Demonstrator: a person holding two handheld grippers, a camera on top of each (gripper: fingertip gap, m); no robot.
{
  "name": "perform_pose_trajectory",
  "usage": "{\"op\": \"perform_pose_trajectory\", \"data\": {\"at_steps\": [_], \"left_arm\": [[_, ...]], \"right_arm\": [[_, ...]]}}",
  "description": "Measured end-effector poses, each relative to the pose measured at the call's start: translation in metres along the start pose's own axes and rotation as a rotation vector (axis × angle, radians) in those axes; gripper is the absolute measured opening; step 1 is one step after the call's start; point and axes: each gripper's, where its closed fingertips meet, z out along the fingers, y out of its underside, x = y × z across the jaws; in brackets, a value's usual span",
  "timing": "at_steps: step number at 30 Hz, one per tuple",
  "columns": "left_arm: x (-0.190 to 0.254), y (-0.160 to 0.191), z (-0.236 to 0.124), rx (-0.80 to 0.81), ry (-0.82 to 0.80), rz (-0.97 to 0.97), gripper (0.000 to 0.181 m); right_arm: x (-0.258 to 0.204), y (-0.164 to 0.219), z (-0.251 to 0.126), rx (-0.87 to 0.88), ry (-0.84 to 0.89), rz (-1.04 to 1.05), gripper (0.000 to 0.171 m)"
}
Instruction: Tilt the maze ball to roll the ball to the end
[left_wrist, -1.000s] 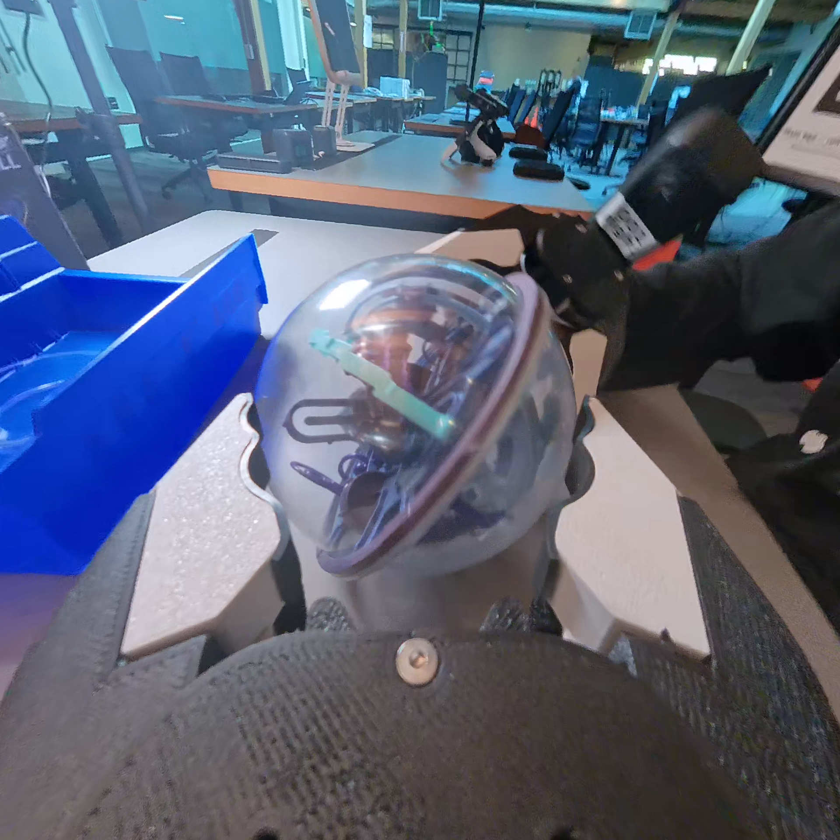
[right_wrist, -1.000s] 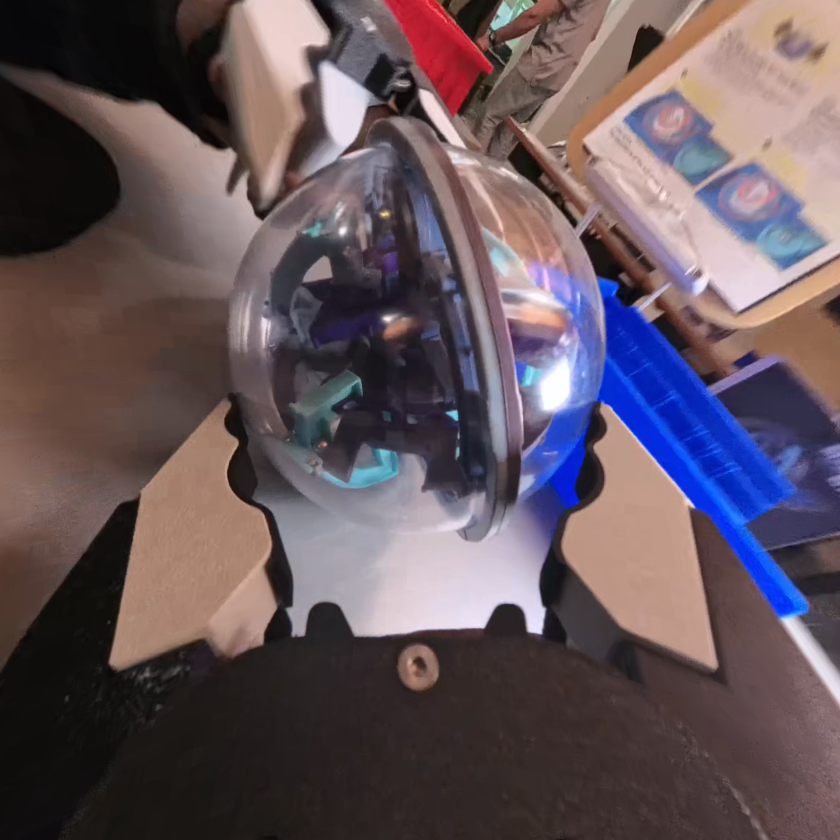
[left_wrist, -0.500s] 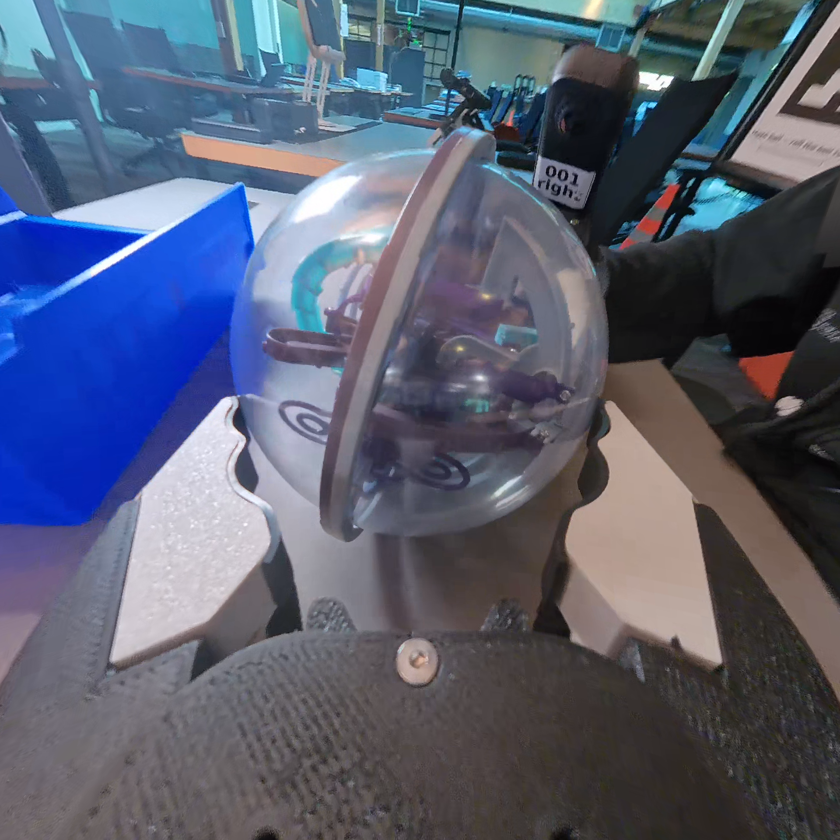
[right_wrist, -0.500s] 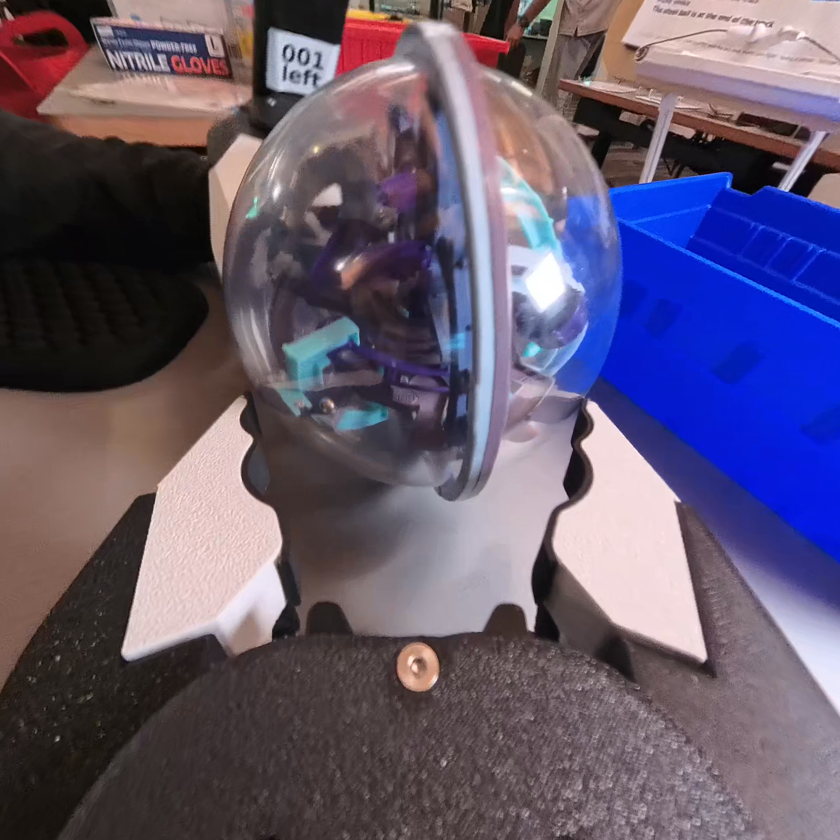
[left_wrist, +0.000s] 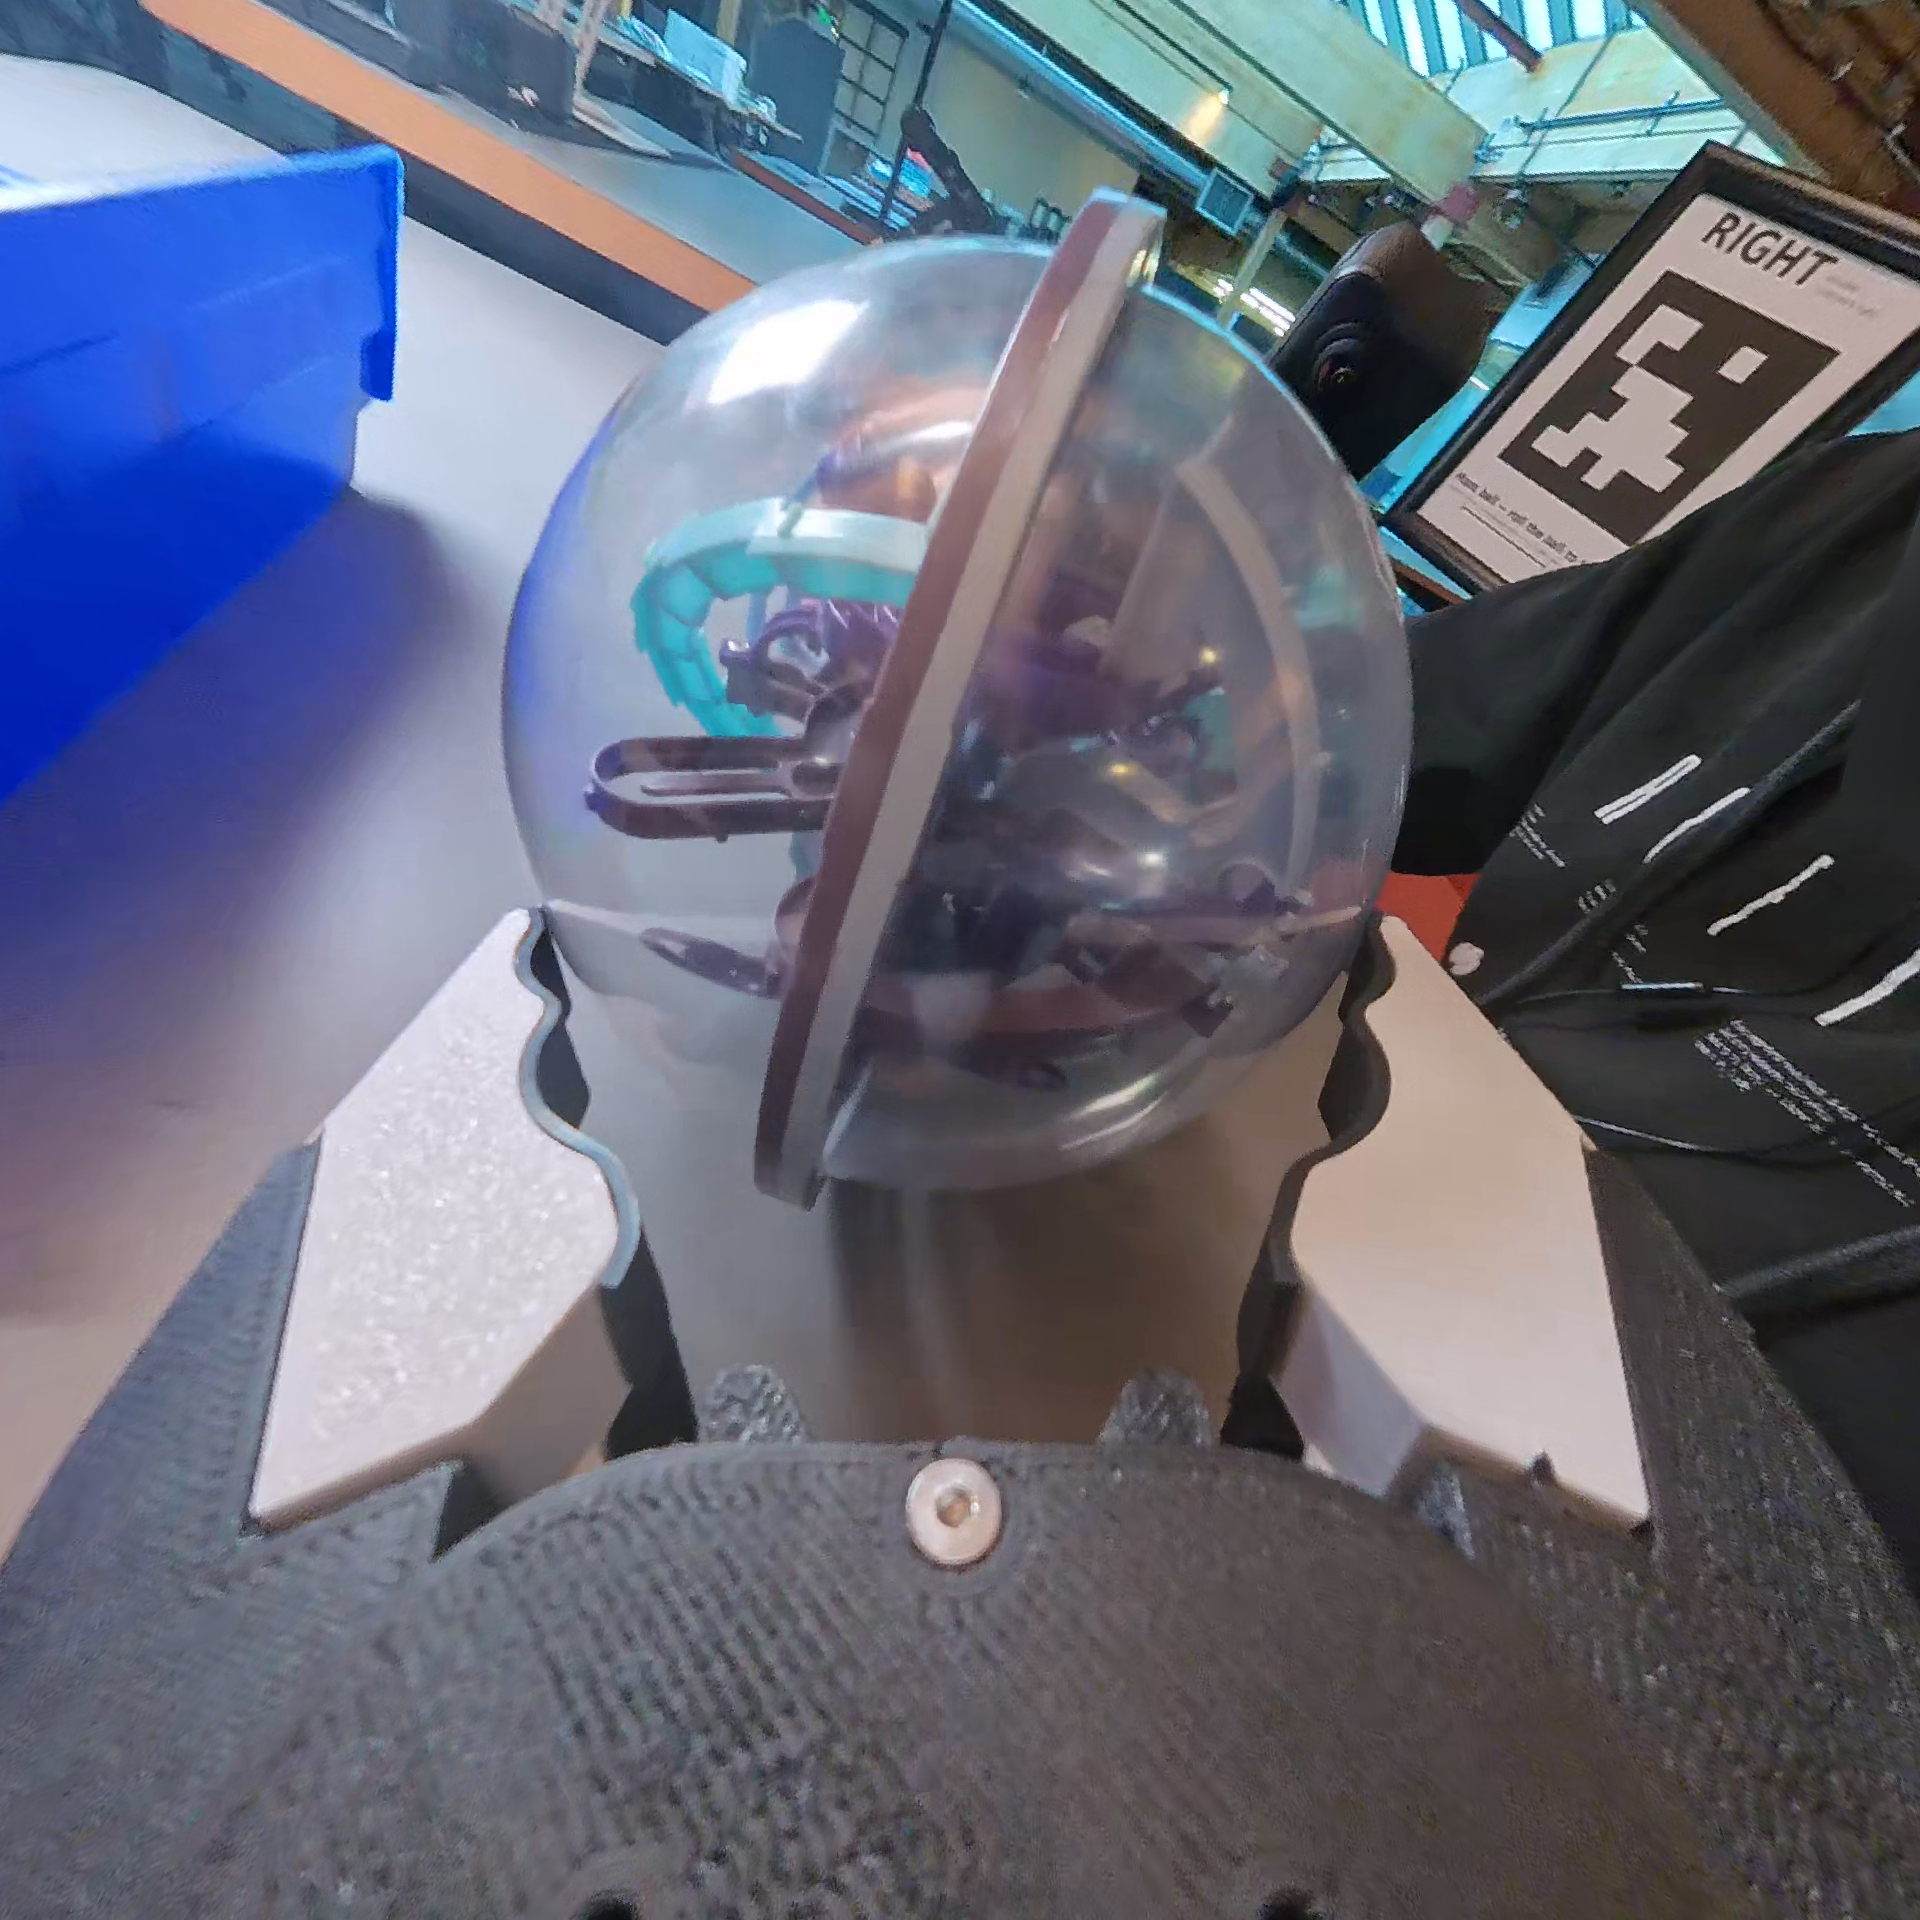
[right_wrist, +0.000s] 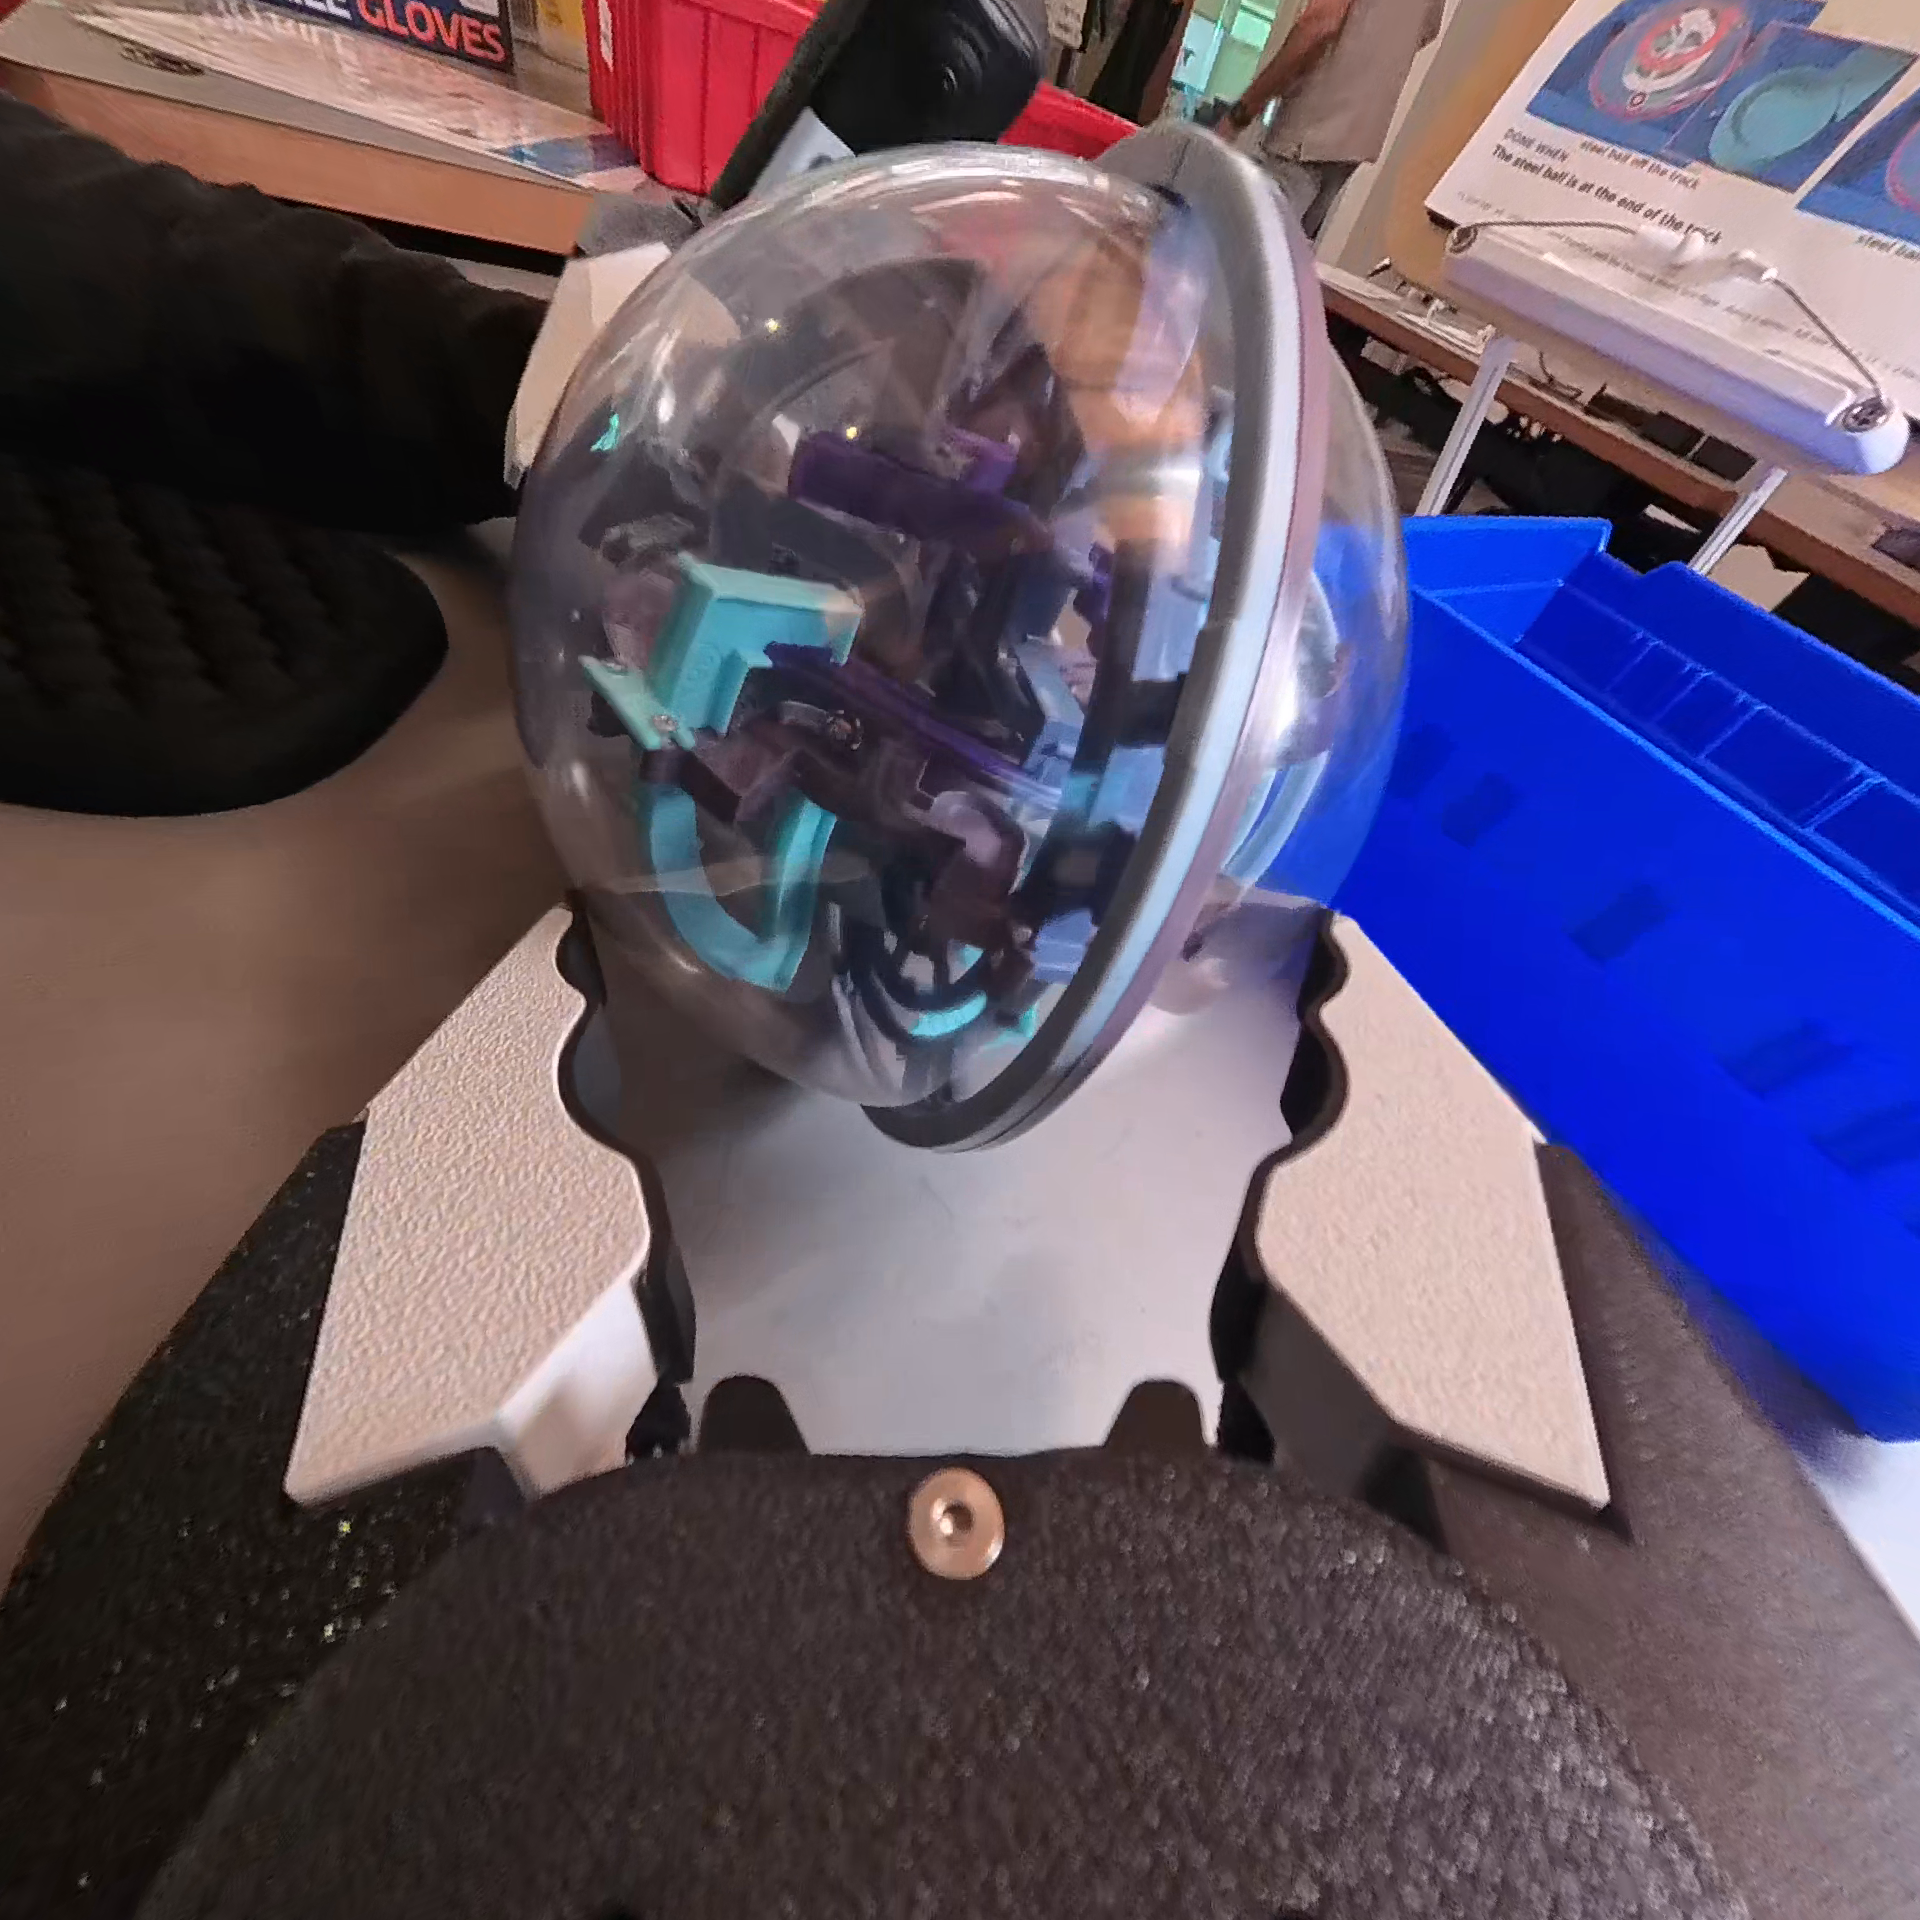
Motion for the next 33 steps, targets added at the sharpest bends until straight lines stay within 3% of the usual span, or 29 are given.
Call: {"op": "perform_pose_trajectory", "data": {"at_steps": [12, 24, 29, 33], "left_arm": [[0.002, -0.011, -0.004, 0.043, -0.09, 0.218, 0.144], [-0.003, -0.008, -0.004, 0.027, -0.001, -0.13, 0.143], [-0.01, -0.009, -0.006, 0.056, 0.023, -0.264, 0.142], [-0.009, -0.011, -0.004, 0.072, 0.041, -0.303, 0.141]], "right_arm": [[-0.002, 0.01, 0.004, -0.041, -0.008, -0.012, 0.127], [-0.003, 0.007, 0.0, -0.02, -0.095, 0.19, 0.125], [0.016, -0.019, -0.012, 0.075, 0.078, -0.07, 0.136], [0.007, -0.023, -0.006, 0.08, 0.065, -0.126, 0.133]]}}
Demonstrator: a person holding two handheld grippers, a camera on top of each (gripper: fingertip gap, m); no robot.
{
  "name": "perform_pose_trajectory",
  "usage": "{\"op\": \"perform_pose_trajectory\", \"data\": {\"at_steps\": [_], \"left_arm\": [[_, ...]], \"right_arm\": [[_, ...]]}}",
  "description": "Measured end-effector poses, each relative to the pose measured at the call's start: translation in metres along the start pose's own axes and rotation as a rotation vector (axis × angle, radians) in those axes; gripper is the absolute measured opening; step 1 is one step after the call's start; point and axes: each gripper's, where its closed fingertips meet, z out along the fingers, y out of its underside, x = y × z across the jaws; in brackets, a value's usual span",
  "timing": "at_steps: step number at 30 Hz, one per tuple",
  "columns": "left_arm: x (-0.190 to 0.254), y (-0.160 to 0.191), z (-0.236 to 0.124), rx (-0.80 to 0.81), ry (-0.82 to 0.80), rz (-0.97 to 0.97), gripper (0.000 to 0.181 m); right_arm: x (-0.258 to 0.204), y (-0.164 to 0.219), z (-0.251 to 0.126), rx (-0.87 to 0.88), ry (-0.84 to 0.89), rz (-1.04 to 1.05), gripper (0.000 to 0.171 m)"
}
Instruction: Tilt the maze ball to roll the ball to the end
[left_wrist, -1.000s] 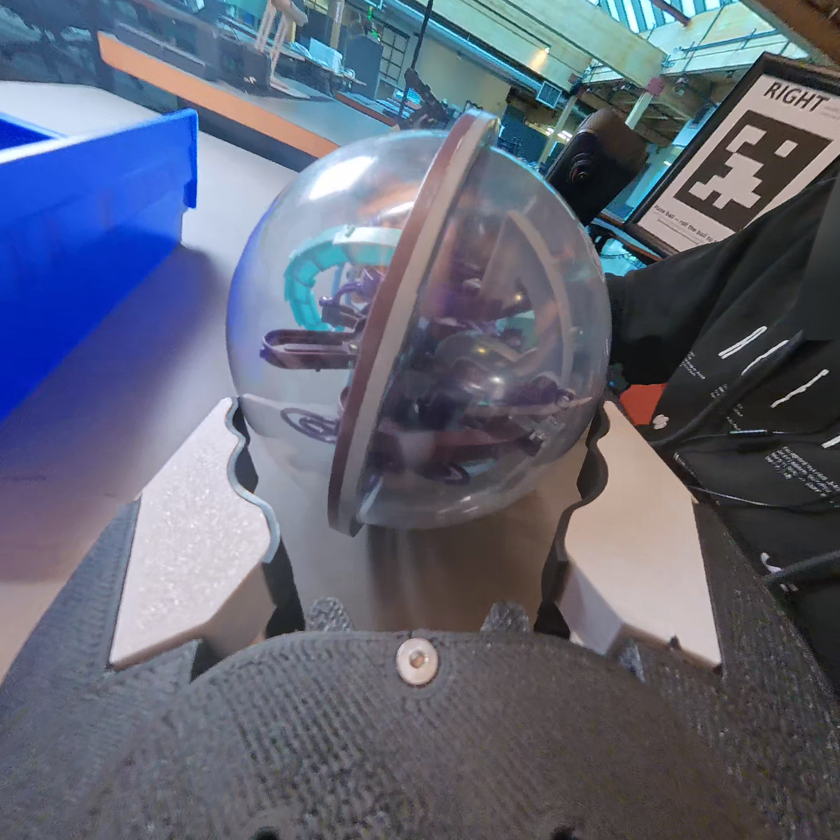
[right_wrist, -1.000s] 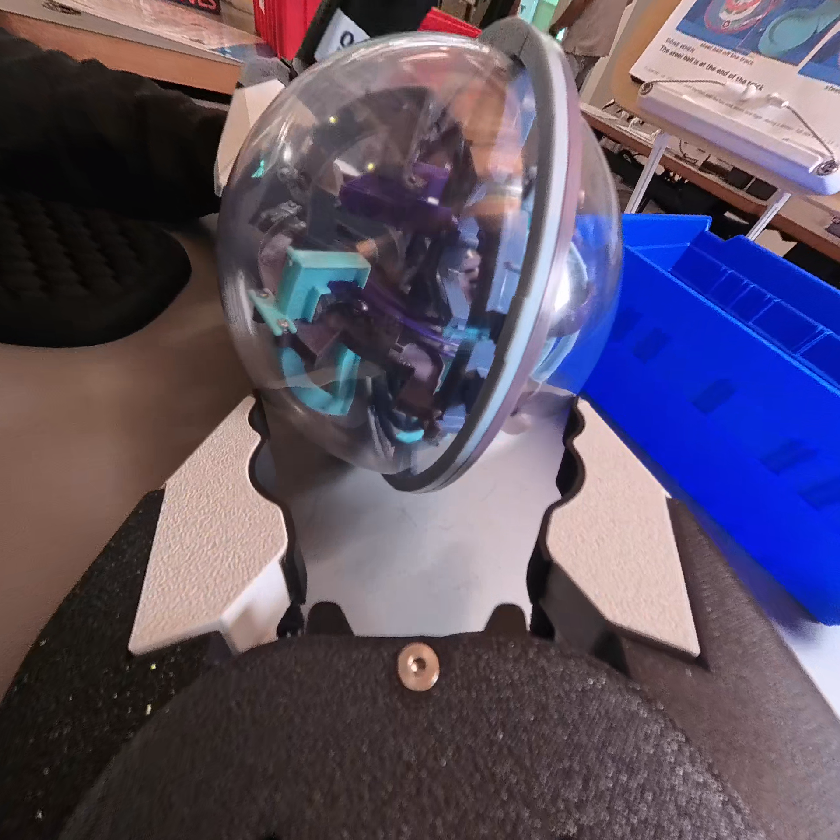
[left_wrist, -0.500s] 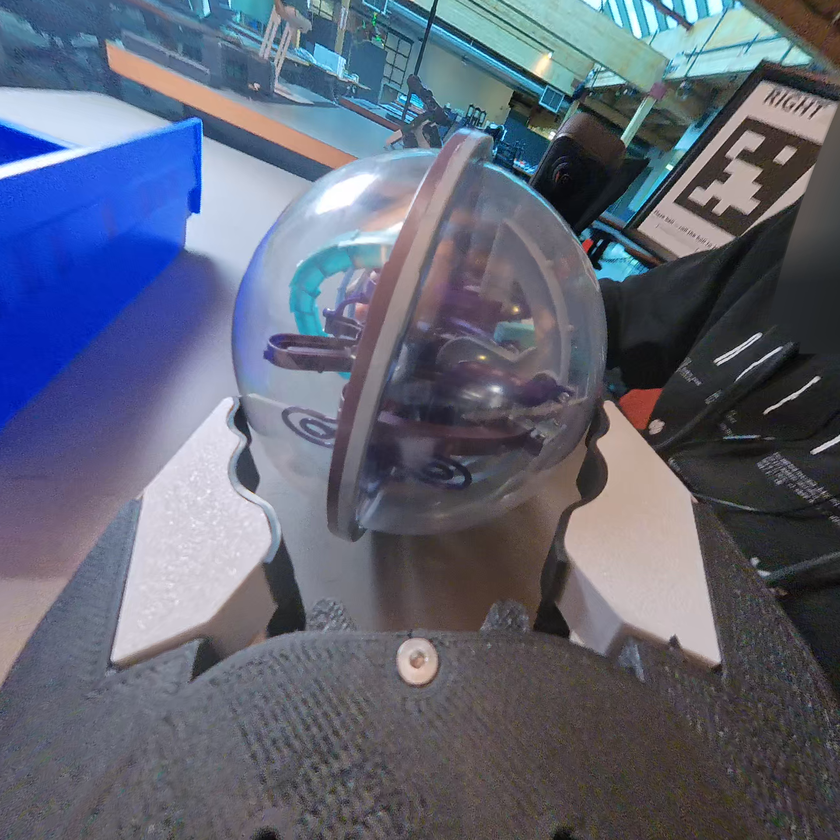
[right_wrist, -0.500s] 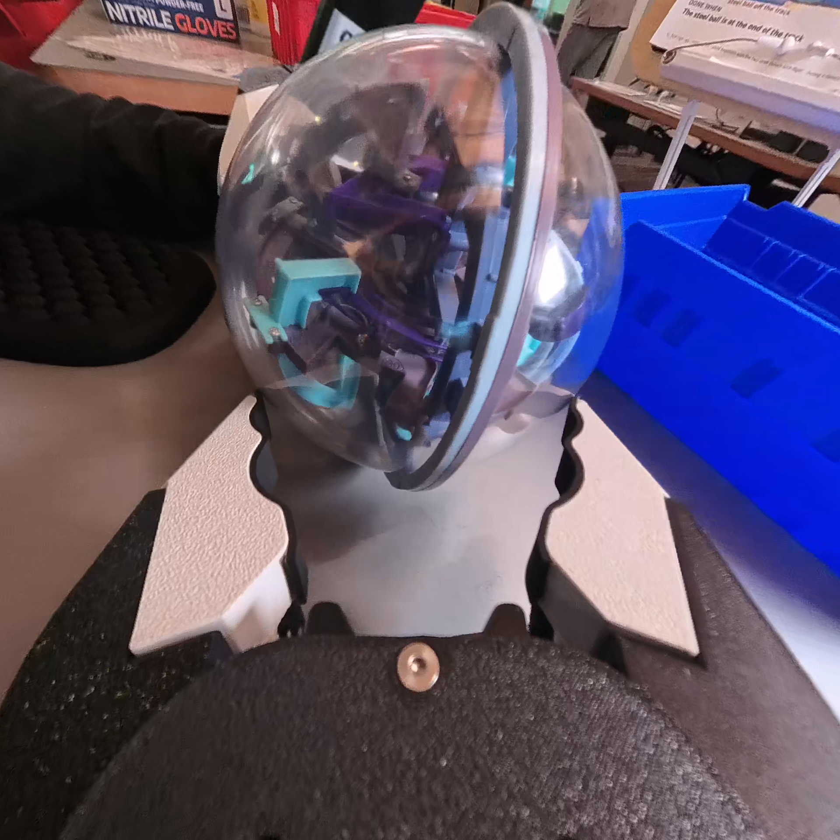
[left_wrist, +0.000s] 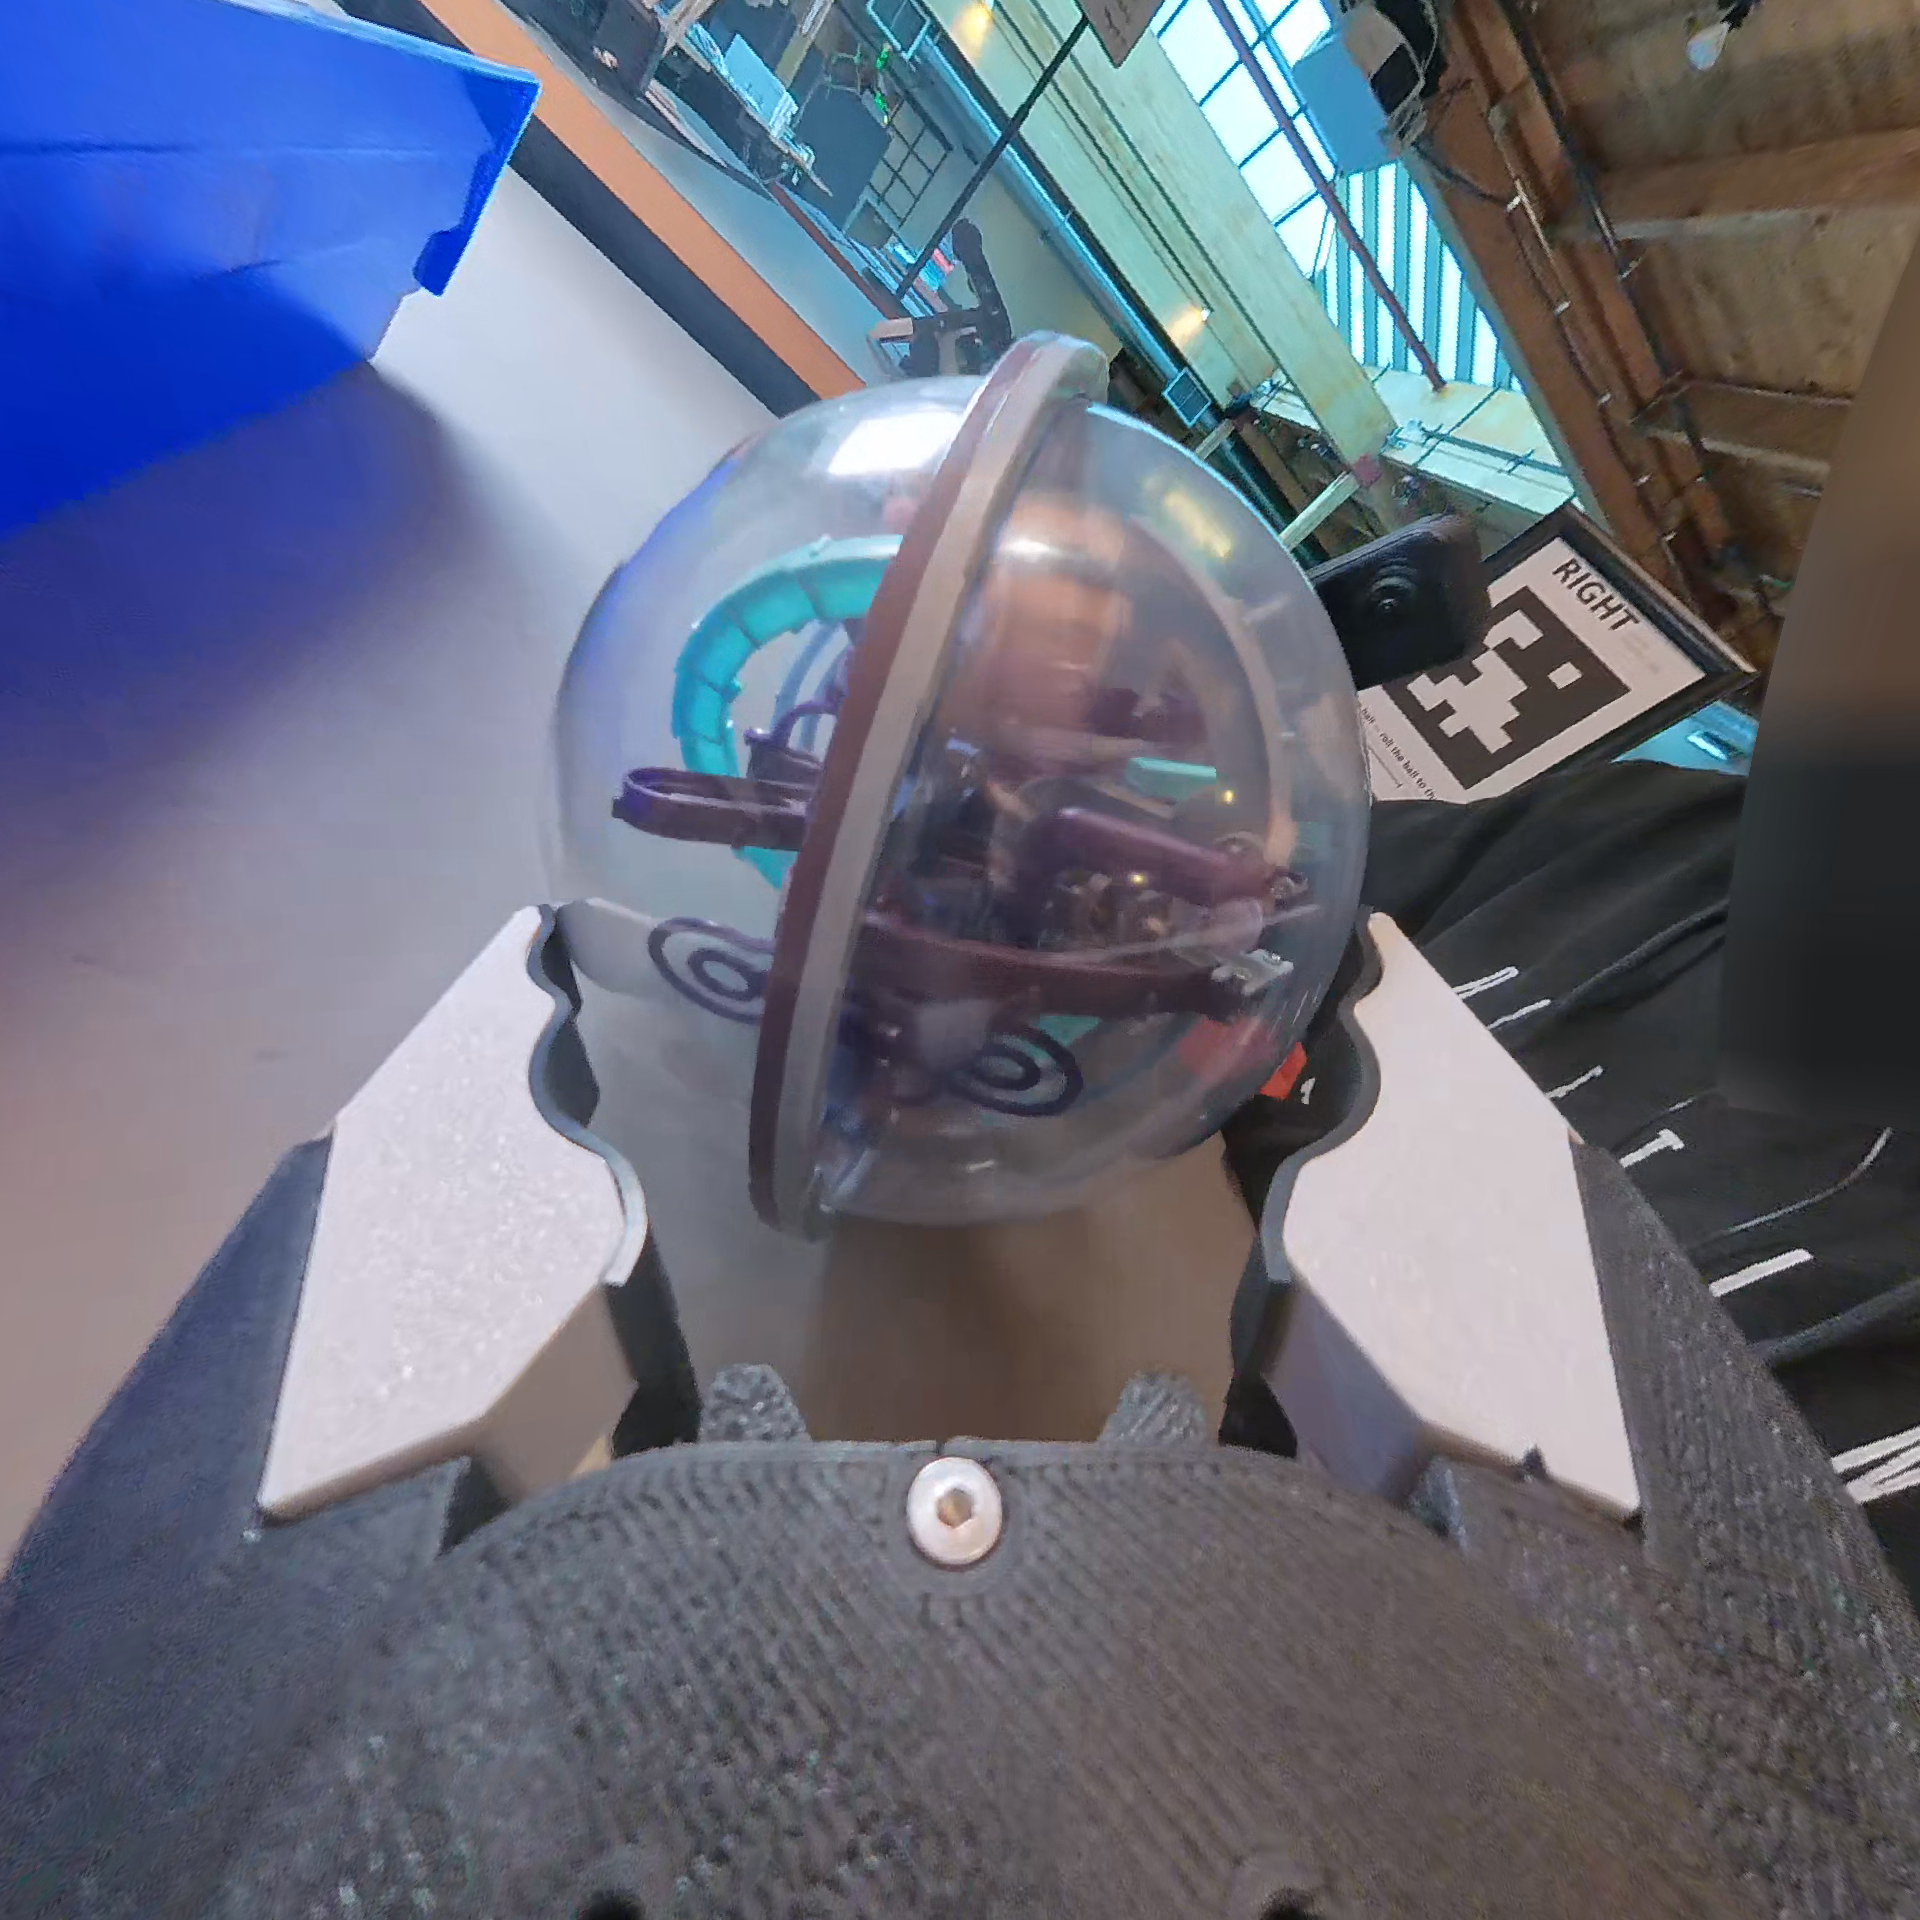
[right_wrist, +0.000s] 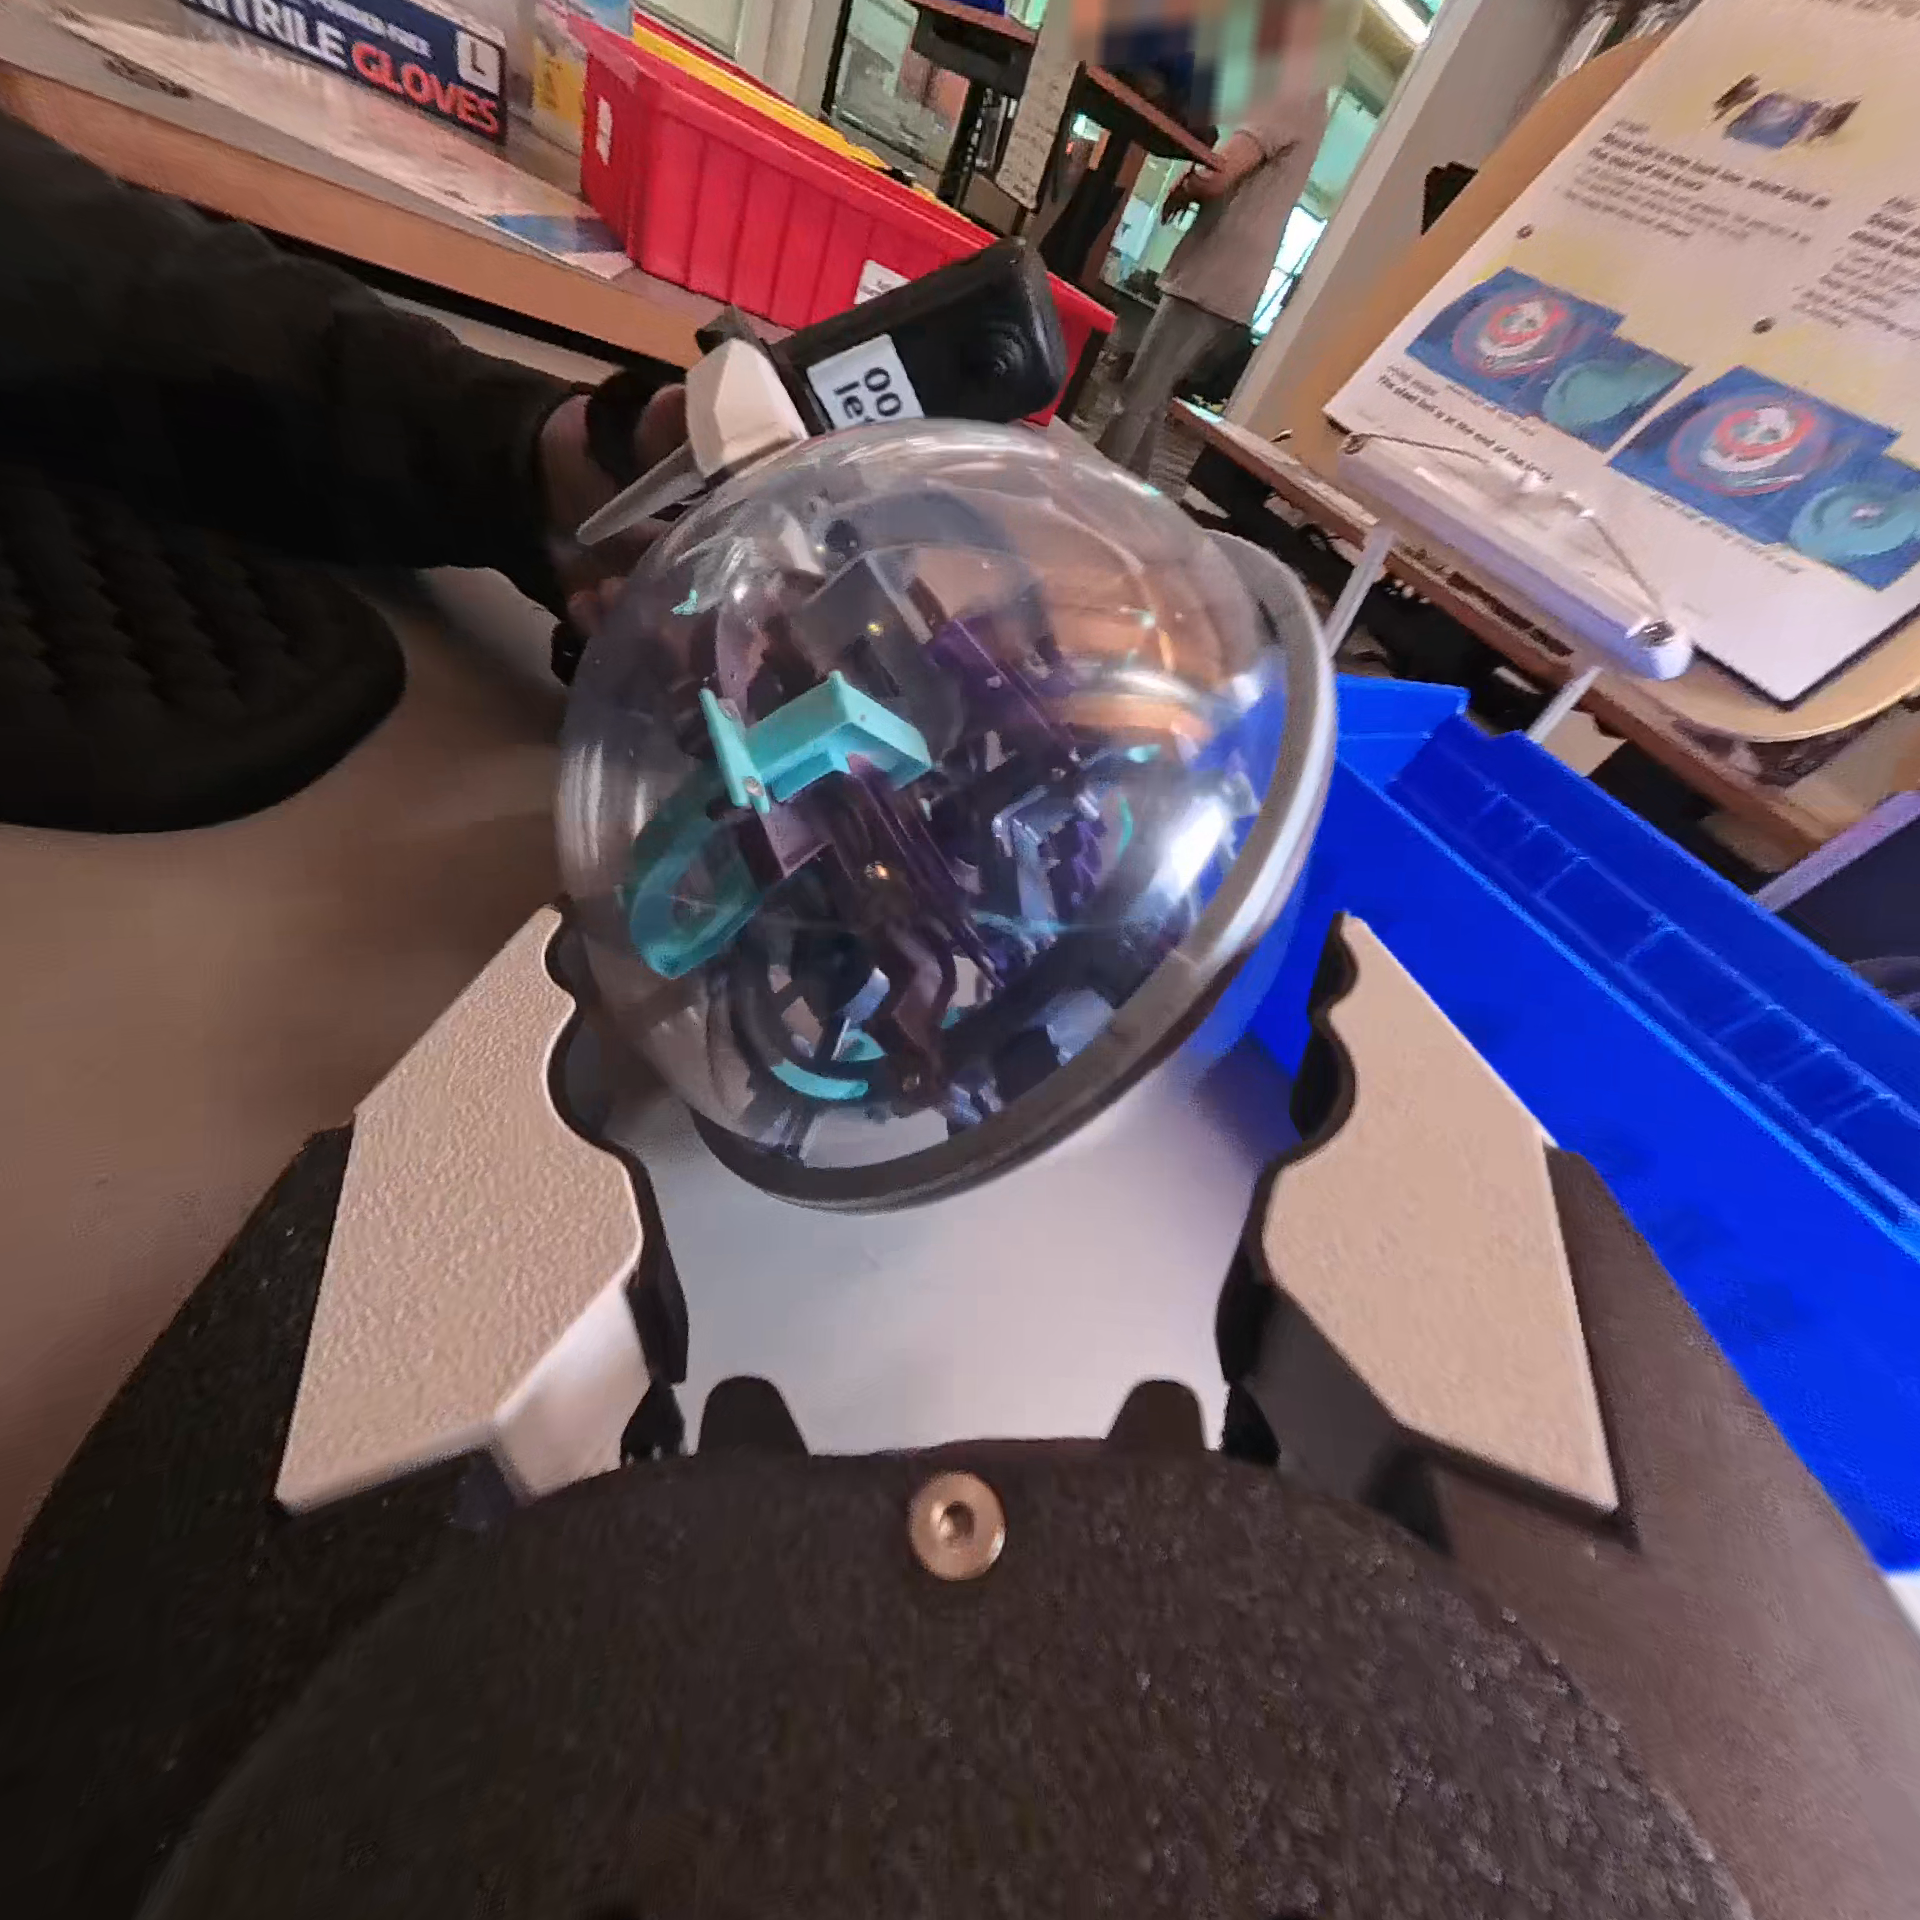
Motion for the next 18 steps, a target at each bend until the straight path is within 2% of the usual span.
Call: {"op": "perform_pose_trajectory", "data": {"at_steps": [3, 6, 10, 12, 13, 15, 18], "left_arm": [[0.001, 0.0, 0.002, 0.004, -0.018, 0.027, 0.142], [0.004, 0.008, 0.007, -0.033, -0.063, 0.196, 0.158], [-0.006, 0.009, 0.01, -0.064, -0.221, 0.452, 0.154], [-0.012, 0.001, 0.009, -0.03, -0.287, 0.488, 0.148], [-0.012, -0.004, 0.006, -0.003, -0.291, 0.466, 0.142], [-0.012, -0.005, 0.004, 0.005, -0.264, 0.394, 0.14], [-0.017, -0.008, 0.004, 0.032, -0.262, 0.345, 0.137]], "right_arm": [[-0.002, 0.005, 0.003, 0.005, -0.037, 0.102, 0.132], [0.007, 0.017, 0.001, -0.027, -0.078, 0.322, 0.131], [0.004, 0.032, 0.002, -0.1, -0.234, 0.825, 0.129], [-0.006, 0.03, 0.002, -0.115, -0.369, 1.109, 0.121], [-0.007, 0.026, 0.001, -0.104, -0.4, 1.174, 0.119], [-0.005, 0.028, 0.0, -0.126, -0.363, 1.111, 0.116], [0.011, 0.043, -0.003, -0.194, -0.169, 0.77, 0.13]]}}
